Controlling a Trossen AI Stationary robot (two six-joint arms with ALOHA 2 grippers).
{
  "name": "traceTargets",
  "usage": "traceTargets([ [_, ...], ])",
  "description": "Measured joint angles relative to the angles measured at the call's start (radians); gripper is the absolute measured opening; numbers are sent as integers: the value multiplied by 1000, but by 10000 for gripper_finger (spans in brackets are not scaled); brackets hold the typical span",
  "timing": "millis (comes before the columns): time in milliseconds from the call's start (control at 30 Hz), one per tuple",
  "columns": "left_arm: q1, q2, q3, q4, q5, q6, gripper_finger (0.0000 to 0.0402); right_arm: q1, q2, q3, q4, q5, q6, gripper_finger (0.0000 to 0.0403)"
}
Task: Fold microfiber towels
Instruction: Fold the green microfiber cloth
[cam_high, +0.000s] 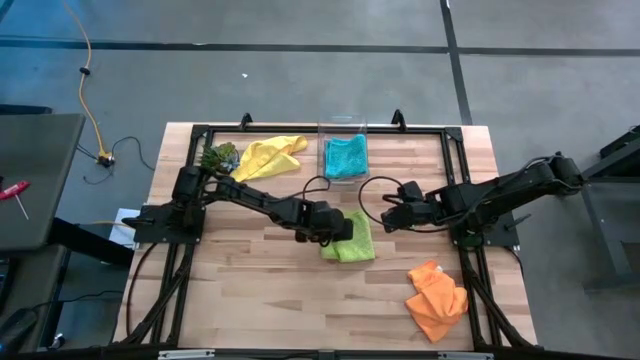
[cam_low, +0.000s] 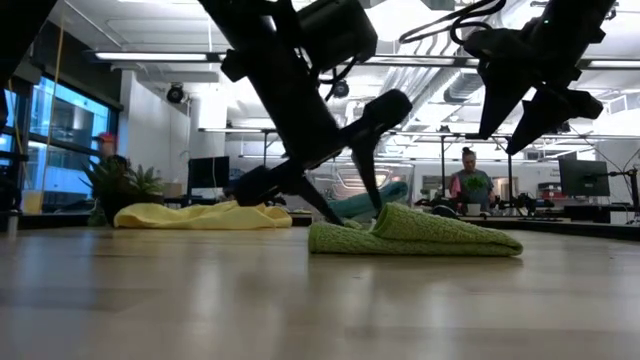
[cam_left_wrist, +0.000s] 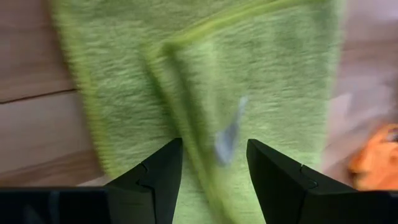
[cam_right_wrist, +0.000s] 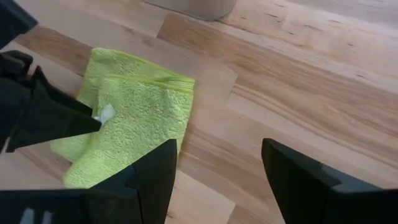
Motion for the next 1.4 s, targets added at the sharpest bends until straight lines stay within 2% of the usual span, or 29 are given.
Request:
traceTargets([
  [300, 15, 2, 0, 66, -40, -41, 170, 0, 0, 0, 21, 7, 3, 229],
  [567, 11, 39, 1, 62, -30, -28, 166, 0, 0, 0, 42, 16, 3, 229],
  [800, -2, 41, 0, 90, -64, -25, 103, 0, 0, 0, 44, 23, 30, 229],
  [1100, 7, 37, 0, 120, -44, 12, 11, 0, 0, 0, 54, 34, 38, 229],
  [1400, 7, 34, 0, 166, -14, 31, 2, 0, 0, 0, 60, 34, 49, 229],
])
